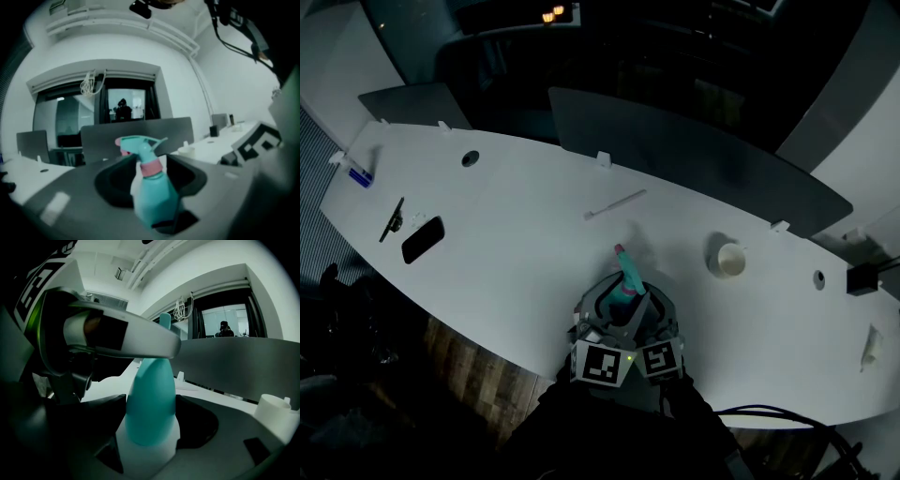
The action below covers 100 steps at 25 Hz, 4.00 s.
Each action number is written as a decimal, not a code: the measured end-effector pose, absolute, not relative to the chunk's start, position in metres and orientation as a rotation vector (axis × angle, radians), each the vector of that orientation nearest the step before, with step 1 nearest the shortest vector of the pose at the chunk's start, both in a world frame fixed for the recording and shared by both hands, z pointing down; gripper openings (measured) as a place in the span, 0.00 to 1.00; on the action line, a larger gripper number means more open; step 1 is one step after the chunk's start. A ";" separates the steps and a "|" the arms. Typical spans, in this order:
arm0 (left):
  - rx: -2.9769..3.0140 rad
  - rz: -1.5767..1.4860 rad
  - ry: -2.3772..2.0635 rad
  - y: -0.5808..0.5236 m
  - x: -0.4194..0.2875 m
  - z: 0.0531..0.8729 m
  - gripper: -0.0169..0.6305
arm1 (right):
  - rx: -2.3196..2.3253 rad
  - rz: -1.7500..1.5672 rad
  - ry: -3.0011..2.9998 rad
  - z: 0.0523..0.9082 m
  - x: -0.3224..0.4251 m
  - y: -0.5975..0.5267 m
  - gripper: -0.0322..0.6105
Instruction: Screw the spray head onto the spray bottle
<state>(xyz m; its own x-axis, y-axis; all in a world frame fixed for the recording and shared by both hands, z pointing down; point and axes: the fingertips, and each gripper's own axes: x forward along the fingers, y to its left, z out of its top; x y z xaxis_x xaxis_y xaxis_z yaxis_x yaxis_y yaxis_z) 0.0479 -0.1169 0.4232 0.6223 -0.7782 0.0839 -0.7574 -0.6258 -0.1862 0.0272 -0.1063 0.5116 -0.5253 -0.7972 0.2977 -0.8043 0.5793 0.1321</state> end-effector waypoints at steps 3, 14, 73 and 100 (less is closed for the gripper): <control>-2.719 -0.210 1.342 -0.116 0.042 0.416 0.38 | 1.309 0.037 -2.491 0.512 0.027 -0.106 0.58; -2.669 -0.296 1.380 -0.118 0.048 0.406 0.23 | 1.303 0.023 -2.480 0.511 0.027 -0.106 0.58; -2.653 -0.061 1.392 -0.092 0.027 0.404 0.20 | 1.517 0.176 -2.663 0.488 0.020 -0.084 0.51; -2.929 0.033 1.132 -0.083 0.029 0.409 0.21 | 0.924 0.234 -2.874 0.492 0.026 -0.077 0.50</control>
